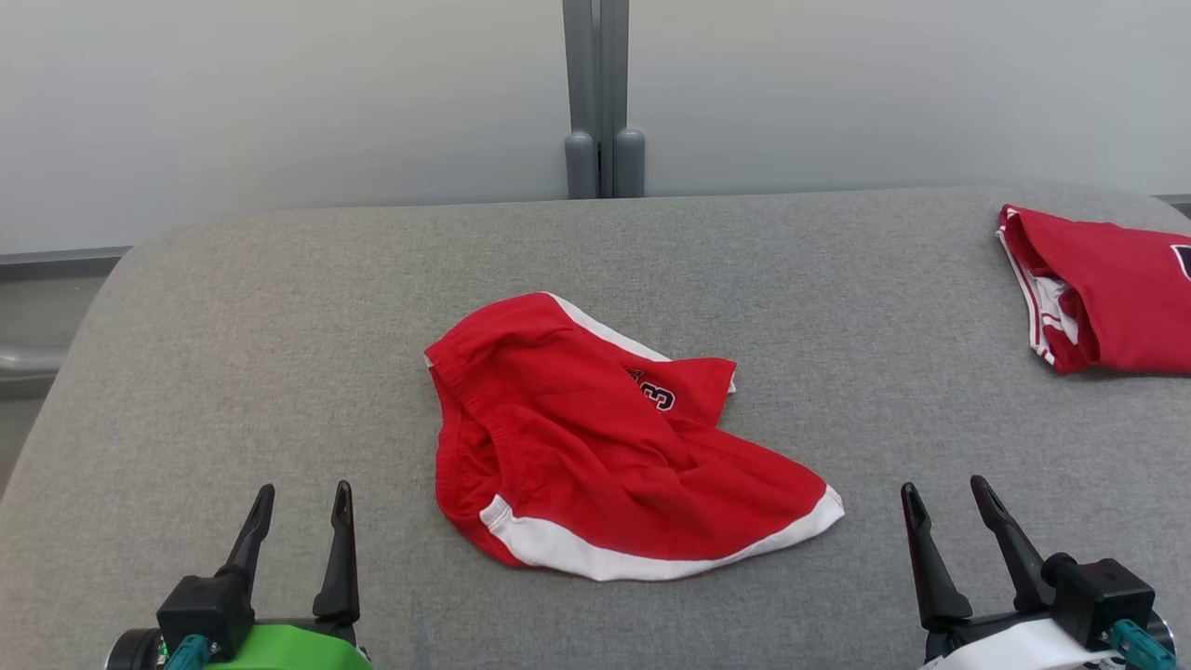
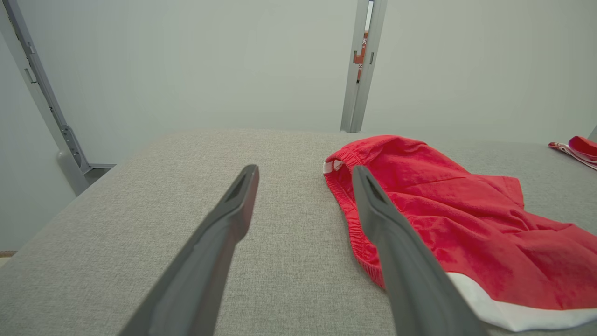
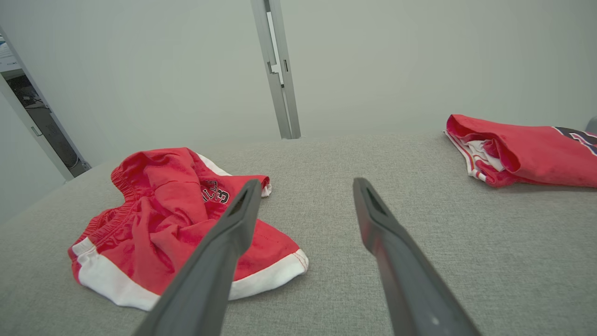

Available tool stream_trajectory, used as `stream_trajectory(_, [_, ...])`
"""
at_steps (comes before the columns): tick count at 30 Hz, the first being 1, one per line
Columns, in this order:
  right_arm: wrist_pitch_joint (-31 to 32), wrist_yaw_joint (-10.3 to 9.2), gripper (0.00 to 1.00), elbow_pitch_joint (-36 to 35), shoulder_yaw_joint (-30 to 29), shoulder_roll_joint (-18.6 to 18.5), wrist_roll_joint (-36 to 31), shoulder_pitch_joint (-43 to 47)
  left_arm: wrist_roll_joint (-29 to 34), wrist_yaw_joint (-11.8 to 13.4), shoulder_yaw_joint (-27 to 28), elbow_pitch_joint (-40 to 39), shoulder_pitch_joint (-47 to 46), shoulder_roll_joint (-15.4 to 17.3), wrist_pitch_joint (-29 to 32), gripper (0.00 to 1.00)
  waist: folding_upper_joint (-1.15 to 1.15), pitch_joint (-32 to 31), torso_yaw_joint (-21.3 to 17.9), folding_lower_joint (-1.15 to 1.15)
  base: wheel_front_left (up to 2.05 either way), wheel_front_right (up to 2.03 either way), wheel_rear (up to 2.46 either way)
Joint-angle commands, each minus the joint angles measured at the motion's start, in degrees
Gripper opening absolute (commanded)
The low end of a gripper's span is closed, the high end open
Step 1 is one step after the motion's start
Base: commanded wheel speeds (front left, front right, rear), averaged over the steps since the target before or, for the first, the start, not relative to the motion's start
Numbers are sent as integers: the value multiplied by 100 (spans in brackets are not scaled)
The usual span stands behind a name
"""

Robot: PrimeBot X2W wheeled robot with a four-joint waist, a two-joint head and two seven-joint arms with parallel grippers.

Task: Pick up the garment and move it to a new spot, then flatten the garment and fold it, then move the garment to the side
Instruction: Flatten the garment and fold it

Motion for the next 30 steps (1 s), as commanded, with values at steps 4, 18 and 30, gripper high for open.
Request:
stream_trajectory(4, [-16,-9,100,66,37,-6,15,-117,-13,-17,-77,40,-16,31,1,100,0,9,-4,0,0,0,0])
stream_trajectory(18, [-16,-10,100,1253,566,-215,-20,-1312,-108,-17,-1434,630,-1118,477,1,100,0,451,-133,0,0,0,0])
stream_trajectory(30, [-16,-10,100,2740,986,-182,143,-2290,-649,-10,-2866,1876,-1843,645,1,100,0,918,-255,0,0,0,0])
